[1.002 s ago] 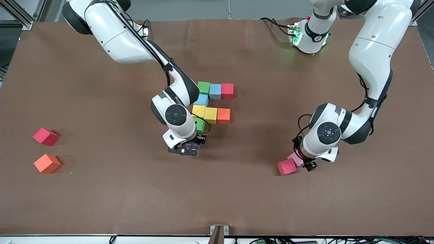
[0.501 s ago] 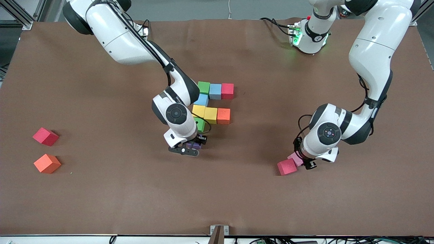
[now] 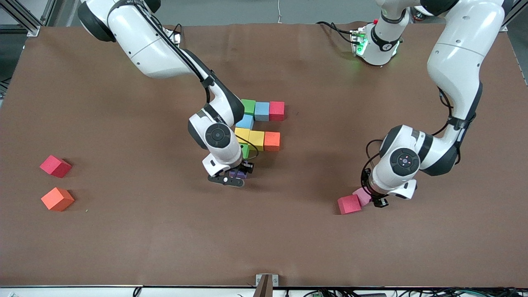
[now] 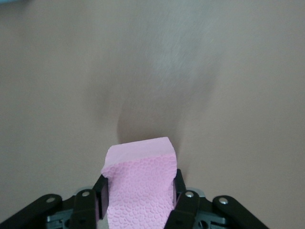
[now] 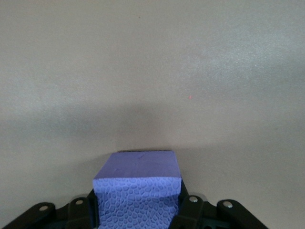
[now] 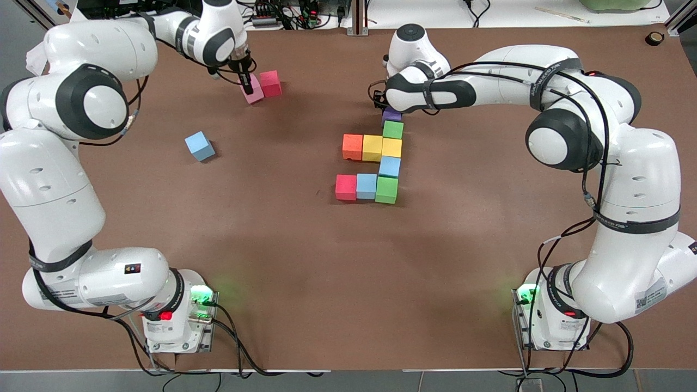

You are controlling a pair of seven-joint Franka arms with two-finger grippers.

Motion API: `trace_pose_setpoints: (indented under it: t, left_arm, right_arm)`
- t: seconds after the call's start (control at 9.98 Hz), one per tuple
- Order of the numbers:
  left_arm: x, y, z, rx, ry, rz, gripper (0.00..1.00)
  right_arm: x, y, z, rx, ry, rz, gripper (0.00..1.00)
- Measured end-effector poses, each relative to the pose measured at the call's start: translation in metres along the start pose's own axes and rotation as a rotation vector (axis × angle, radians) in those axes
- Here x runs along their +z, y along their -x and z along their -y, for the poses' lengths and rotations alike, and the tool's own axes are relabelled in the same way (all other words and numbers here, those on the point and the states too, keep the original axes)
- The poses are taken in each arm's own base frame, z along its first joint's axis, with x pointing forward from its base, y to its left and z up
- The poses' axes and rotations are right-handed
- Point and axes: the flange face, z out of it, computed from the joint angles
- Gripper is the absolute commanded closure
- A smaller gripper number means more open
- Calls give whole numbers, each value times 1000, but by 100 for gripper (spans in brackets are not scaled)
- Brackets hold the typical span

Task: Arrange 11 blocks into digit 3
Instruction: 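Grasp the pink block with the left gripper while the right gripper carries purple, then place purple at the shape with the right gripper while the left gripper carries pink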

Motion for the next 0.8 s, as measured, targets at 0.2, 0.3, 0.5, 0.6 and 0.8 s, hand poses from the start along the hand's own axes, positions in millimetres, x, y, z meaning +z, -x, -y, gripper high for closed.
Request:
trace_pose_setpoints:
  t: [0.2, 0.3, 0.5, 0.6, 0.8]
  left_arm:
    - [-53, 4, 3, 28, 37, -23, 79]
    - [-77, 11, 8, 42, 61, -22, 79]
    - [-108, 36, 24, 81, 85, -8, 79]
    - [-123, 54, 33, 108, 94, 12, 79]
    - [-141, 91, 60, 168, 106, 38, 79]
  right_arm:
    - [0, 3, -1, -4, 6, 1, 100]
    - [-1, 4, -2, -6, 8, 2, 100]
    - [0, 7, -4, -8, 13, 6, 97]
    - [0, 8, -3, -10, 14, 6, 93]
    - [1, 9, -2, -12, 14, 7, 53]
